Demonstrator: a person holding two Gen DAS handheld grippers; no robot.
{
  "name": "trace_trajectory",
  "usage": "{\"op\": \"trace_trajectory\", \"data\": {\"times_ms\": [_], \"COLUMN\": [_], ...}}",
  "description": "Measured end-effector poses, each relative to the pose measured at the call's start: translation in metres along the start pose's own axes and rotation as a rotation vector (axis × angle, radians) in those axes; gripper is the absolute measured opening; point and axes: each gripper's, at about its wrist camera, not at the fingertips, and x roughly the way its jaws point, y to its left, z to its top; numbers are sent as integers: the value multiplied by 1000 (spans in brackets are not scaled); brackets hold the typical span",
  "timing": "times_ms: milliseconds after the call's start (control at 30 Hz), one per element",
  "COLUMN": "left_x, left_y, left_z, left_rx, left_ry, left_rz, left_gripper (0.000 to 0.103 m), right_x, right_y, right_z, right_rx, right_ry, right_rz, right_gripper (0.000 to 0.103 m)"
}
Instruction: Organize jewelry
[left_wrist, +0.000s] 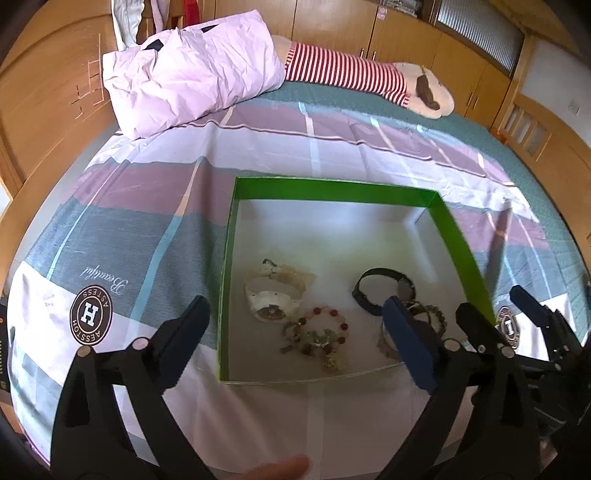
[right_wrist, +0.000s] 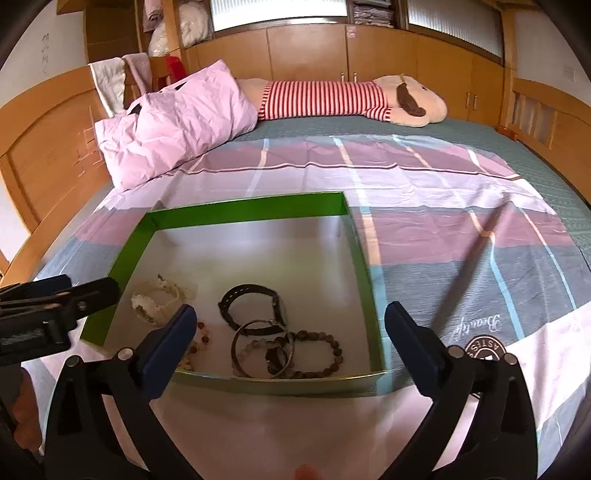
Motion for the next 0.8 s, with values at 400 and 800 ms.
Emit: {"op": "trace_trajectory", "data": {"times_ms": [400, 800], "left_x": [-2, -2], "left_y": [-3, -5], "left_z": [-2, -2], "left_rx": [14, 28], "left_ry": [-1, 1], "left_rz": [10, 19], "left_gripper": [100, 101], "right_x": [0, -2], "right_y": [4, 6], "right_z": [-2, -2], "right_rx": [-18, -32], "right_ry": [16, 9], "right_rz": [-15, -26], "right_gripper": [102, 102]}}
